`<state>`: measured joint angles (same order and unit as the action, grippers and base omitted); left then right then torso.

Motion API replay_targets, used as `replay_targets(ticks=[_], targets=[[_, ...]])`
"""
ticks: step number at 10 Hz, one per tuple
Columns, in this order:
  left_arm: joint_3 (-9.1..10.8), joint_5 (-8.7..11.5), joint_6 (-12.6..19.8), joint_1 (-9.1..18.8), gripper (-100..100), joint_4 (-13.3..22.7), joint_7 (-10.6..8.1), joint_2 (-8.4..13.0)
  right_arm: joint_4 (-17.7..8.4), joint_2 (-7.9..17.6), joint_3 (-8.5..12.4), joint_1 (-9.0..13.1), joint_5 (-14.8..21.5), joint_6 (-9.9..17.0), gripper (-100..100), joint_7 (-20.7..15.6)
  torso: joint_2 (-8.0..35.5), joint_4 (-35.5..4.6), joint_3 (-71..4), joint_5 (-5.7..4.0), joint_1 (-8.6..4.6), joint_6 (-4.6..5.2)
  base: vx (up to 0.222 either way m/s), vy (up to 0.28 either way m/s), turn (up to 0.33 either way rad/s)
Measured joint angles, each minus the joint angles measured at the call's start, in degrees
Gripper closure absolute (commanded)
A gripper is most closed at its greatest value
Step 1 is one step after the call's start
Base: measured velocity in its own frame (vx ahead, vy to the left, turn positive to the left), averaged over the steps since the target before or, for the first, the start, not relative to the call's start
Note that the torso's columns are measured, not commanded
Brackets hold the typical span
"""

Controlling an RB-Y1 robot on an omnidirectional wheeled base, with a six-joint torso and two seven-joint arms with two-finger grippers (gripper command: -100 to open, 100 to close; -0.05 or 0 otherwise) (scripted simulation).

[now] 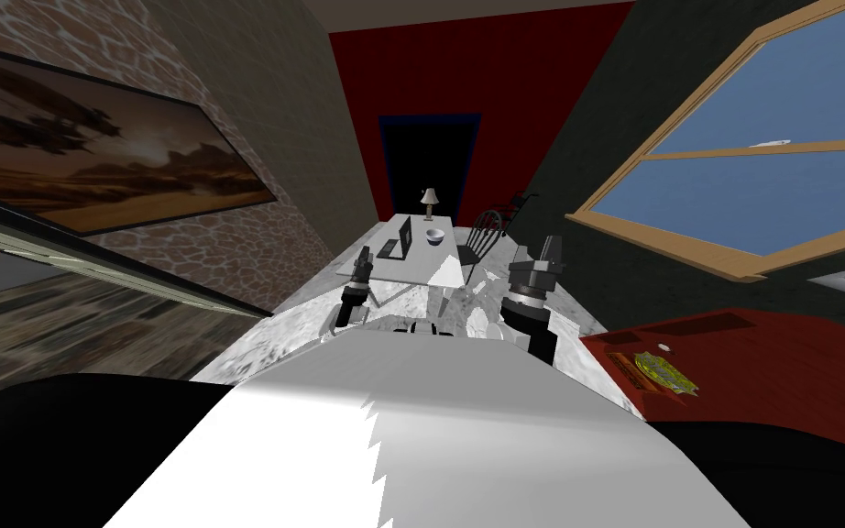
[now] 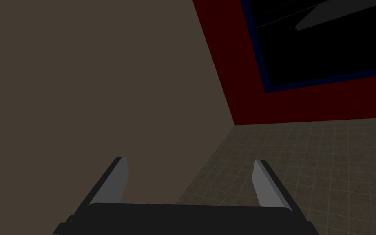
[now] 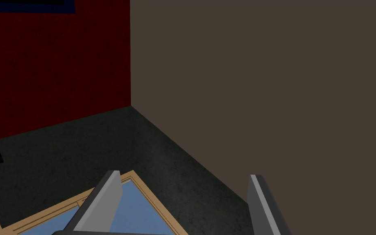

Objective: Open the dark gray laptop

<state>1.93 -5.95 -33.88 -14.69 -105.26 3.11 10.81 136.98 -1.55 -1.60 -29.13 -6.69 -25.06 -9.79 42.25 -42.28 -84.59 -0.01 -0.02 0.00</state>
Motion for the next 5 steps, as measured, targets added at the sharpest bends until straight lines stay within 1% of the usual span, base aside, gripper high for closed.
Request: replay_targets(ticks=[3, 4, 5], targets=[[-0.12, 0.0, -0.8, 2.0, -100, 3.6, 1.11, 0.0, 0.0, 0.0, 0.0, 0.0, 0.0, 0.0, 0, 0.0, 0.1, 0.0, 0.0, 0.01, 0.04, 0.00, 0.026, 0.005, 0.011], [-0.04, 0.1, -1.0, 3.3, -100, 5.2, 1.44, 0.1, 0.0, 0.0, 0.0, 0.0, 0.0, 0.0, 0, 0.0, 0.1, 0.0, 0.0, 0.01, 0.04, 0.00, 0.025, 0.004, 0.005], [-0.11, 0.1, -1.0, 3.7, -100, 5.9, 1.72, 0.1, 0.0, 0.0, 0.0, 0.0, 0.0, 0.0, 0, 0.0, 0.0, 0.0, 0.0, 0.01, 0.02, 0.00, 0.036, -0.001, 0.015]])
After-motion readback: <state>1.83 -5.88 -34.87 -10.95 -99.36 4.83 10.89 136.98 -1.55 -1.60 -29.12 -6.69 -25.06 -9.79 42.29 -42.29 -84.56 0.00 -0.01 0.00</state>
